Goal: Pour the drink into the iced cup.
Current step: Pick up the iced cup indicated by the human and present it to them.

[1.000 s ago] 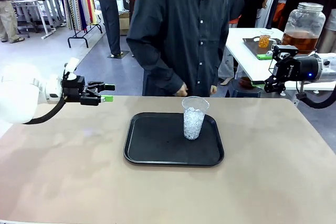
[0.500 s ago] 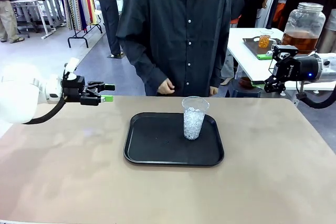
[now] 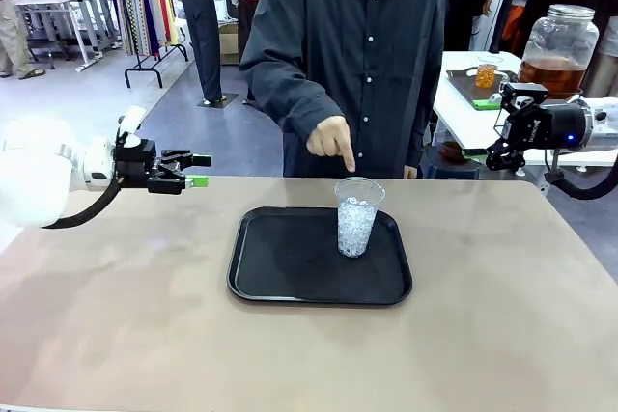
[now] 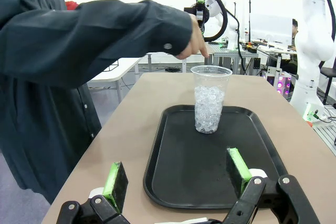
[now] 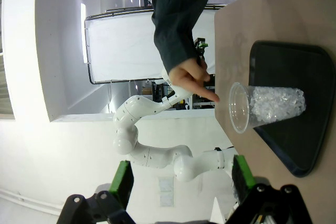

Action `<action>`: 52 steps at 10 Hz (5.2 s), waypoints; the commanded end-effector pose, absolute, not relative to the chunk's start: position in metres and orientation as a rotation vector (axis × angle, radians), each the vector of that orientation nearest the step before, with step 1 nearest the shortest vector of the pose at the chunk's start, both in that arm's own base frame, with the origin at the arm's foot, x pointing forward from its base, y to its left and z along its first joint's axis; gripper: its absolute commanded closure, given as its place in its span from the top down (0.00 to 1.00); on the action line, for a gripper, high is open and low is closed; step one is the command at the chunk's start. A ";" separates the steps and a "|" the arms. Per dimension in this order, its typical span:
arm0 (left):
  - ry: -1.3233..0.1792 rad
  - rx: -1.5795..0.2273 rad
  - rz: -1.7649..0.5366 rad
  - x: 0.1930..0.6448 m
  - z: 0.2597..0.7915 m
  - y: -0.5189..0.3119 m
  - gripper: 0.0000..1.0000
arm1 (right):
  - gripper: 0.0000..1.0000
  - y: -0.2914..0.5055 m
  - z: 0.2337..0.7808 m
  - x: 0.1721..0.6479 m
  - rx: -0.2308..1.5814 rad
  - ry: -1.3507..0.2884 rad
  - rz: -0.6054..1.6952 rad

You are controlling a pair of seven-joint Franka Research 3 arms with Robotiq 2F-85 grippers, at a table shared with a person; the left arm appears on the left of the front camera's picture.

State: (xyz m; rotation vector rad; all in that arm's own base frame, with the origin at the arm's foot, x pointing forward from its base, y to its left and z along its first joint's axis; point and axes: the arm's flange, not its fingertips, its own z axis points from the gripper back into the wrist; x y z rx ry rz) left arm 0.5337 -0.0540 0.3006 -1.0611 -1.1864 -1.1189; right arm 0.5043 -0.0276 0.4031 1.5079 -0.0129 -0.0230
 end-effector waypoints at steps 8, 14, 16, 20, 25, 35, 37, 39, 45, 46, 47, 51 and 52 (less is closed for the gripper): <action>-1.191 -1.057 -1.122 0.536 0.303 -0.054 1.00 | 1.00 -0.028 0.403 0.504 1.508 -0.013 -0.023; -1.191 -1.057 -1.122 0.536 0.303 -0.054 1.00 | 1.00 -0.025 0.391 0.490 1.374 -0.563 0.625; -1.191 -1.057 -1.122 0.536 0.303 -0.054 1.00 | 1.00 -0.027 0.389 0.487 1.369 -0.616 0.677; -1.191 -1.057 -1.122 0.536 0.303 -0.054 1.00 | 1.00 -0.027 0.392 0.495 1.369 -0.576 0.675; -1.191 -1.057 -1.122 0.536 0.303 -0.054 1.00 | 1.00 -0.017 0.349 0.493 1.341 -0.857 0.961; -1.191 -1.057 -1.122 0.536 0.303 -0.054 1.00 | 1.00 -0.002 0.292 0.486 1.170 -1.115 1.150; -1.191 -1.057 -1.122 0.536 0.303 -0.054 1.00 | 1.00 -0.002 0.292 0.486 1.170 -1.115 1.150; -1.191 -1.057 -1.122 0.536 0.303 -0.054 1.00 | 1.00 0.008 0.281 0.486 1.145 -1.135 1.129; -1.191 -1.057 -1.122 0.536 0.303 -0.054 1.00 | 1.00 0.061 0.242 0.489 1.151 -1.164 1.163; -1.191 -1.057 -1.122 0.536 0.303 -0.054 1.00 | 1.00 0.069 0.236 0.489 1.161 -1.165 1.177; -1.191 -1.057 -1.122 0.536 0.303 -0.054 1.00 | 1.00 0.079 0.230 0.490 1.172 -1.161 1.195; -1.191 -1.057 -1.122 0.536 0.303 -0.054 1.00 | 1.00 0.106 0.220 0.502 1.210 -1.142 1.216; -1.191 -1.057 -1.122 0.536 0.303 -0.054 1.00 | 1.00 0.112 0.219 0.504 1.214 -1.137 1.218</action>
